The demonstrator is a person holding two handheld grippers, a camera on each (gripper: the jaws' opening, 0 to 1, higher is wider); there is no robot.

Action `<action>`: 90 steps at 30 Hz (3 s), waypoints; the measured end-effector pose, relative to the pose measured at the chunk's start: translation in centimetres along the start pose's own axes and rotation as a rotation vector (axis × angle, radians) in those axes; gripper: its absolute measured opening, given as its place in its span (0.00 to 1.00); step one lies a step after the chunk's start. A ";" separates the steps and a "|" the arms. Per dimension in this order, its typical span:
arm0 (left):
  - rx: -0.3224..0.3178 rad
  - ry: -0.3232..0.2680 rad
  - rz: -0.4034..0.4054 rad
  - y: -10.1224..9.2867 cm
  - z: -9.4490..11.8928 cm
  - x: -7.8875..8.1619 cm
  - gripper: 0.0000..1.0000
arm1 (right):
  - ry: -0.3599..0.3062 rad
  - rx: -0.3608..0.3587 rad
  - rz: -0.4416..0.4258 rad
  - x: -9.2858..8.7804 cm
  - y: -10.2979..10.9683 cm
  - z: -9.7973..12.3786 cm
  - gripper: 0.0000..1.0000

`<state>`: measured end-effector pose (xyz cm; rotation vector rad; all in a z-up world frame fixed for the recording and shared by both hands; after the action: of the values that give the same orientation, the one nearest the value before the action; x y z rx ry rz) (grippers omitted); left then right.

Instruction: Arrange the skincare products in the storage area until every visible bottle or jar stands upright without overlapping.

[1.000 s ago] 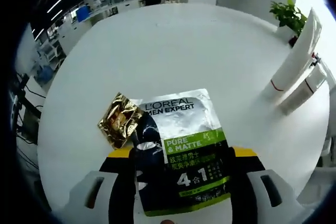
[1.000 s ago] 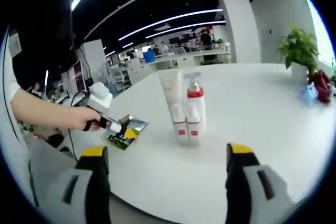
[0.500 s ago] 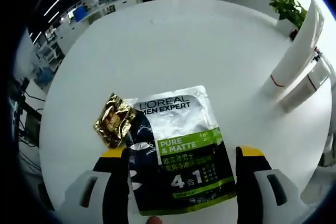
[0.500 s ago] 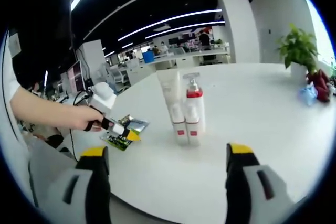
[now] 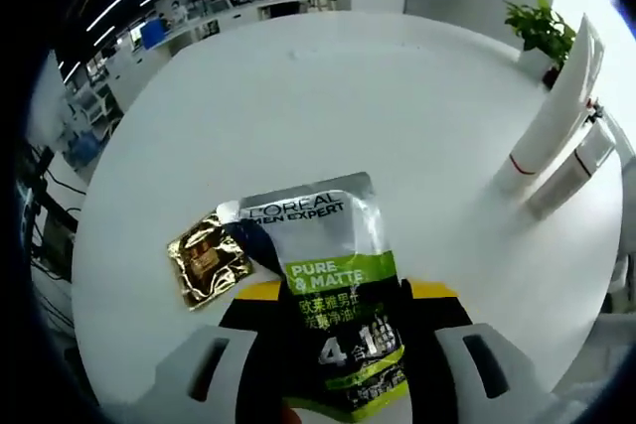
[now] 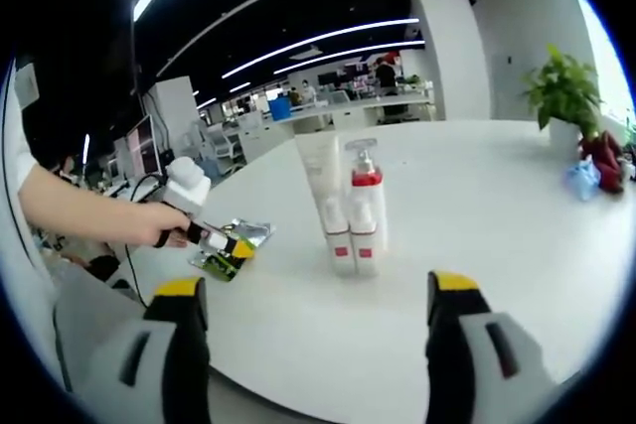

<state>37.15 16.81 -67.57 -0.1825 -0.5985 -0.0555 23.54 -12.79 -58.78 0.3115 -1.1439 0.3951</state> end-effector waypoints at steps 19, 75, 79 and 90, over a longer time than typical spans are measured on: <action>-0.089 -0.041 0.016 0.0 1.7 -1.0 0.16 | -0.002 0.005 0.018 0.1 0.1 0.0 0.91; -0.363 -0.418 -0.280 -4.9 17.2 -2.4 0.15 | -0.087 0.185 0.017 2.9 4.8 -0.7 0.82; -0.393 -0.438 -0.323 -5.6 17.9 -2.5 0.15 | -0.154 0.306 -0.059 4.8 6.9 -1.1 0.72; -0.434 -0.518 -0.487 -8.0 20.5 -1.2 0.15 | -0.306 0.447 -0.293 8.8 8.4 -2.1 0.57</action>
<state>23.93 12.81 -50.38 -0.4769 -1.1364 -0.6280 24.54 -3.16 -51.11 0.9454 -1.2774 0.3473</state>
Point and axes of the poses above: the point that each gripper's makers call its tool centre point, and the gripper's own axes: z roughly backward along the fingers, y roughly to its left, x roughly out of its top, the point moved 8 cm from there along z, roughly backward along the fingers, and after that the axes turned 9 degrees about z, right-handed, at the moved point
